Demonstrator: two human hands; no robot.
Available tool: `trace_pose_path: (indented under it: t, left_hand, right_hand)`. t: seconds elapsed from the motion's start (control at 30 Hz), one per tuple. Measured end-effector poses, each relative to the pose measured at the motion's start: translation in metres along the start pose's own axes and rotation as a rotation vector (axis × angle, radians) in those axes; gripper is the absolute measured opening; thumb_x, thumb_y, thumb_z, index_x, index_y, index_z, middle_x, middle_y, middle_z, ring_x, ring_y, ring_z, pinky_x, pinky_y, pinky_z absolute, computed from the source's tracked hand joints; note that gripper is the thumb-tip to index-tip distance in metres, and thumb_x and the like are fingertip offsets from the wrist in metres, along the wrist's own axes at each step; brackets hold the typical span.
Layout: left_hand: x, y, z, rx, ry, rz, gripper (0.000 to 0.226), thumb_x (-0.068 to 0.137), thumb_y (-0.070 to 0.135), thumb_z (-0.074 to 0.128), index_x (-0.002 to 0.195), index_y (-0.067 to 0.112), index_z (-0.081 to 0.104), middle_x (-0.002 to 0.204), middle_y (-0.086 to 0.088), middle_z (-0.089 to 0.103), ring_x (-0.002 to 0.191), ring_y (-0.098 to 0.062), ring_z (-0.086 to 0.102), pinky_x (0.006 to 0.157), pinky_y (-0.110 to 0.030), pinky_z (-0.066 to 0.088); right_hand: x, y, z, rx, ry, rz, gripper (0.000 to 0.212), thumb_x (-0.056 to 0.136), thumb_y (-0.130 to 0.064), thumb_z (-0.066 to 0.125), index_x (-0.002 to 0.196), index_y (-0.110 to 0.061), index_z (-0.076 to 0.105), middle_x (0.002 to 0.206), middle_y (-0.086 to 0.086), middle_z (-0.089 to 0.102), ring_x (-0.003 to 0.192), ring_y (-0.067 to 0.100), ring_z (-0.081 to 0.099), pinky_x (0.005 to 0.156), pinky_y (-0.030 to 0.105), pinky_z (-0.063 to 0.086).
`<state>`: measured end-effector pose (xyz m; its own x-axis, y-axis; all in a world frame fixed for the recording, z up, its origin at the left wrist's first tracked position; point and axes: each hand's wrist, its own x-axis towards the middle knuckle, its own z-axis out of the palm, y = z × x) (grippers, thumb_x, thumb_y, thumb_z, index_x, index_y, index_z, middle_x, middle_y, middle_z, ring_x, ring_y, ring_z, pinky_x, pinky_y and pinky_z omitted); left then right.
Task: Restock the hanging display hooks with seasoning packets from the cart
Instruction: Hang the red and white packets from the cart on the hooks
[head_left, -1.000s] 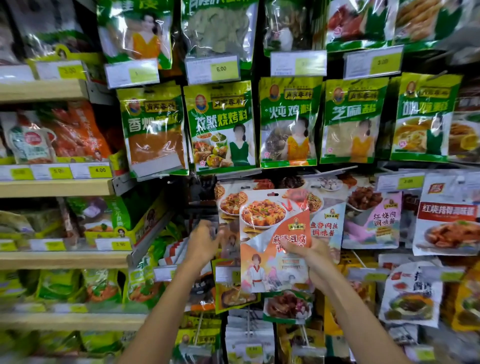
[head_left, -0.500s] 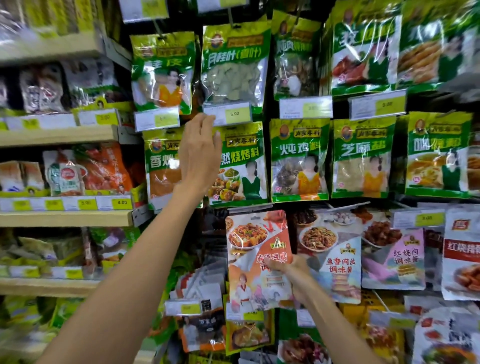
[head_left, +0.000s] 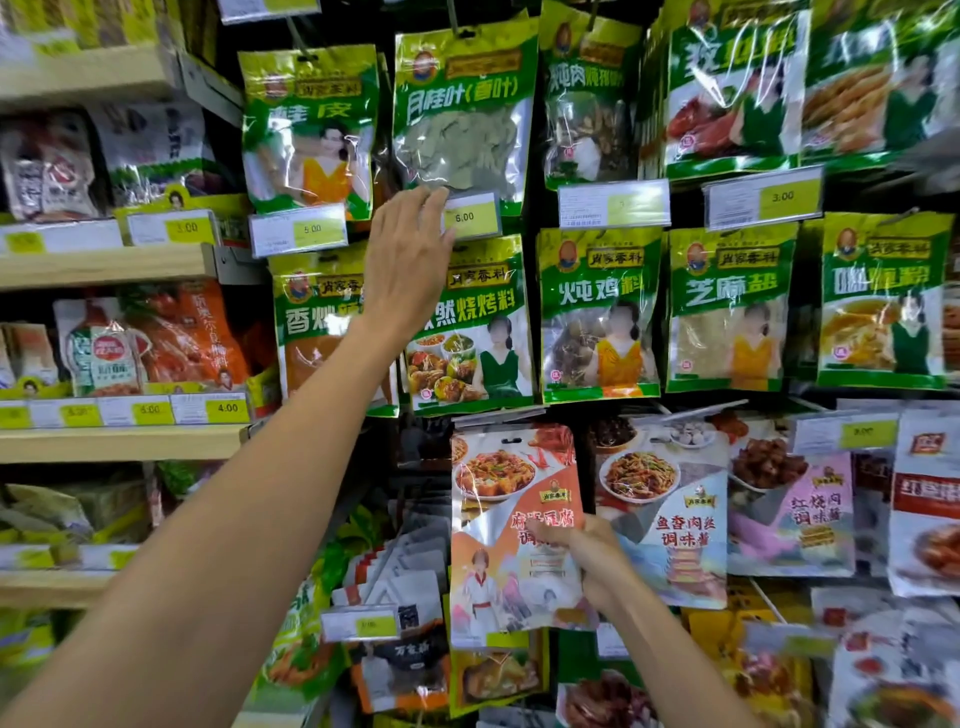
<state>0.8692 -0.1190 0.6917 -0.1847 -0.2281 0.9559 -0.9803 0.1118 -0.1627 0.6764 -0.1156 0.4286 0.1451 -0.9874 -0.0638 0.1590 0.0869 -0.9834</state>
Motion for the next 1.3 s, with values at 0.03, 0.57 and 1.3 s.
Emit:
trace_pose_path:
  t: [0.03,0.57,1.3]
  left_hand:
    - [0.0,-0.001,0.0,-0.006,0.0,0.008,0.043,0.099,0.023,0.038,0.135,0.0,0.043,0.132,-0.018,0.051,0.125,-0.028,0.045,0.108,-0.035,0.031]
    - [-0.003,-0.007,-0.004,-0.128,-0.014,0.058,0.044,0.098,0.013,0.045,0.138,-0.003,0.038,0.133,-0.021,0.047,0.126,-0.03,0.043,0.11,-0.034,0.031]
    - [-0.01,0.011,-0.007,-0.096,0.064,-0.018,0.04,0.098,0.014,0.043,0.134,-0.003,0.045,0.134,-0.02,0.049,0.128,-0.03,0.043,0.112,-0.039,0.031]
  right_hand:
    - [0.003,0.0,0.001,-0.012,0.008,0.006,0.032,0.07,-0.012,0.082,0.097,-0.005,0.066,0.098,0.011,0.074,0.094,0.027,0.068,0.091,0.043,0.051]
    - [0.07,0.005,0.027,-0.14,0.346,-0.007,0.039,0.079,-0.007,0.076,0.115,0.003,0.064,0.111,0.02,0.067,0.1,0.033,0.063,0.085,0.037,0.051]
    - [-0.024,-0.008,0.007,-0.455,0.378,-0.461,0.037,0.098,-0.011,0.053,0.133,-0.005,0.049,0.128,0.006,0.057,0.122,0.022,0.052,0.102,0.031,0.043]
